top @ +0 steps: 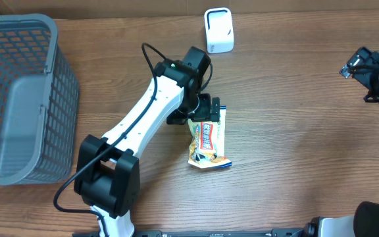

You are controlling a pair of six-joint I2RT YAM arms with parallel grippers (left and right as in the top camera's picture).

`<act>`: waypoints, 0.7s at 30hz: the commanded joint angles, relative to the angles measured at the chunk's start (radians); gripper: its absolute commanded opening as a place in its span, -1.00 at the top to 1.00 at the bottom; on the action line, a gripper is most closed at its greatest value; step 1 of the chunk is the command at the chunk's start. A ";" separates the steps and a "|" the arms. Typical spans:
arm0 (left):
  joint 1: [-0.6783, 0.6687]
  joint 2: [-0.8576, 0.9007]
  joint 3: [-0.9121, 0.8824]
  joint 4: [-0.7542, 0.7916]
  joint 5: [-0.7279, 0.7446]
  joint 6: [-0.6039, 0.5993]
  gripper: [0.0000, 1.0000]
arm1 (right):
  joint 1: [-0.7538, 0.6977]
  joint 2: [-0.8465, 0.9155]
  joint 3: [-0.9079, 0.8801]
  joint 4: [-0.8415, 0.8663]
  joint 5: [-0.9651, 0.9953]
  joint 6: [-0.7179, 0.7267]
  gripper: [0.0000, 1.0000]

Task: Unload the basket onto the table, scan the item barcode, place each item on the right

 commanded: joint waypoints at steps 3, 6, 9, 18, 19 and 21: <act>0.001 0.080 -0.100 0.072 0.137 0.034 -0.86 | -0.001 -0.004 -0.015 0.007 -0.007 0.007 -1.00; 0.001 0.117 -0.105 0.072 0.136 0.029 -0.81 | -0.001 -0.004 -0.026 0.012 -0.007 0.007 -1.00; 0.002 0.145 -0.105 0.070 0.123 0.029 -0.80 | -0.001 -0.004 -0.033 0.013 -0.007 0.007 -1.00; 0.021 0.181 -0.107 0.093 0.136 0.052 0.02 | -0.001 -0.004 -0.034 0.019 -0.007 0.007 -1.00; 0.021 0.181 -0.106 0.093 0.135 0.052 0.32 | -0.001 -0.004 -0.034 0.019 -0.007 0.007 -1.00; 0.024 0.181 -0.106 0.093 0.134 0.052 0.92 | -0.001 -0.004 -0.034 0.021 -0.007 0.007 -1.00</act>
